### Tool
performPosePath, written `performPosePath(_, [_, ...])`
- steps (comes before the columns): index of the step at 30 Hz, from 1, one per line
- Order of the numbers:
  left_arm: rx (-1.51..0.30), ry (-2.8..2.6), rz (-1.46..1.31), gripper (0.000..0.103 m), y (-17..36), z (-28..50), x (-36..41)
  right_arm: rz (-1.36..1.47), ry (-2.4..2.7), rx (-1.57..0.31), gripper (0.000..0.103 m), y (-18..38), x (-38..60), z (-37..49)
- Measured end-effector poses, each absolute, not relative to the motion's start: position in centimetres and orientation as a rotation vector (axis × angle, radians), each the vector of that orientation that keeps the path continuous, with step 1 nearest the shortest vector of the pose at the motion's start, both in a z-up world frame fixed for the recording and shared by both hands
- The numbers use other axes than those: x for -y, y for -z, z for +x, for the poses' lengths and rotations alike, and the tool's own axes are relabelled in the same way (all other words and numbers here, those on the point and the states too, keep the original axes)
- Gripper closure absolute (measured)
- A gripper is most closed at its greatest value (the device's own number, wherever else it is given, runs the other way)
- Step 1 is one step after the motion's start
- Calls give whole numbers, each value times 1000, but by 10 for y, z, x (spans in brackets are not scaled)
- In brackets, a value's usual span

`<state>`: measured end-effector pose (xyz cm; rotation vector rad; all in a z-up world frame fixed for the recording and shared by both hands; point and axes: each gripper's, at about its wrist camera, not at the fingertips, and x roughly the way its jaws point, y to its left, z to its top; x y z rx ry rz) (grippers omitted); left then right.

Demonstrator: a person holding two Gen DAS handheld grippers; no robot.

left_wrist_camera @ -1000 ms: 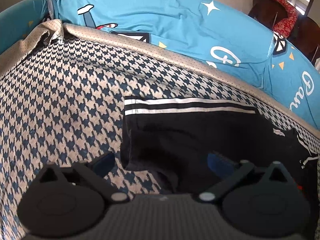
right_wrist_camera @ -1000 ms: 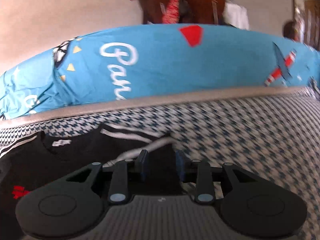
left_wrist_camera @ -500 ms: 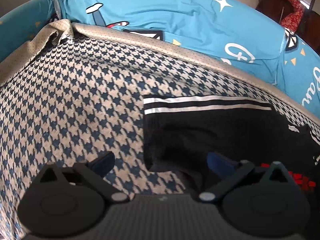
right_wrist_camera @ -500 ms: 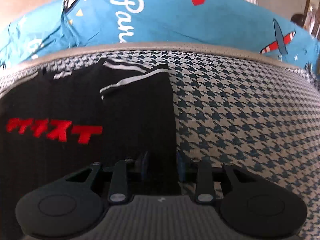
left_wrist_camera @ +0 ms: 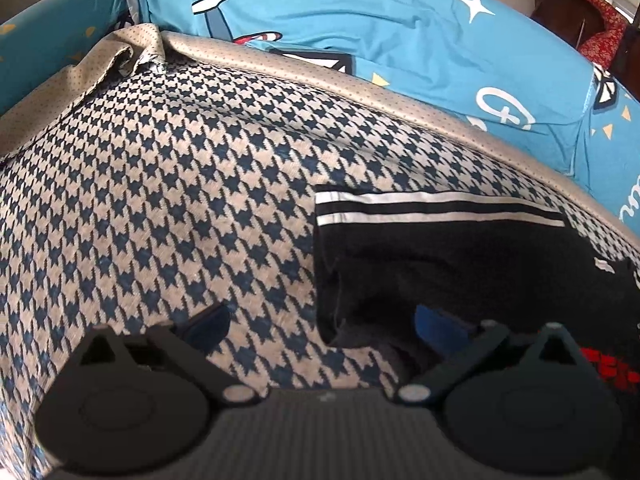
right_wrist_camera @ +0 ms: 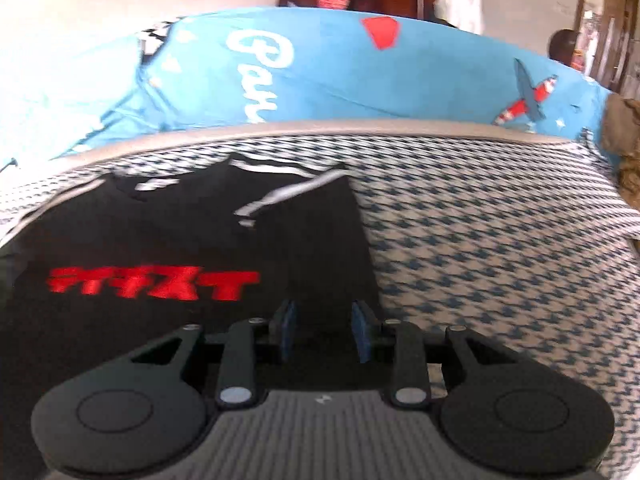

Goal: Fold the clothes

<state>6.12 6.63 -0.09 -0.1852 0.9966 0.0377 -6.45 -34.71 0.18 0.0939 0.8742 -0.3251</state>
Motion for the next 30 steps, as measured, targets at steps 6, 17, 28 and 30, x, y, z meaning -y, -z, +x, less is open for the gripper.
performPosePath(6, [-1000,-38,-211,0,4,67,-72,101,235,-838,71,-8,310,-57])
performPosePath(17, [-1021,38,-294,0,11,84,-77,47,124,-834,71,1,274,-44])
performPosePath(28, [-1006,205,-341,11,13,88,-64,54,107,-821,70,0,273,-44])
performPosePath(30, [-1005,213,-338,12,13,89,-62,52,102,-817,70,0,272,-44])
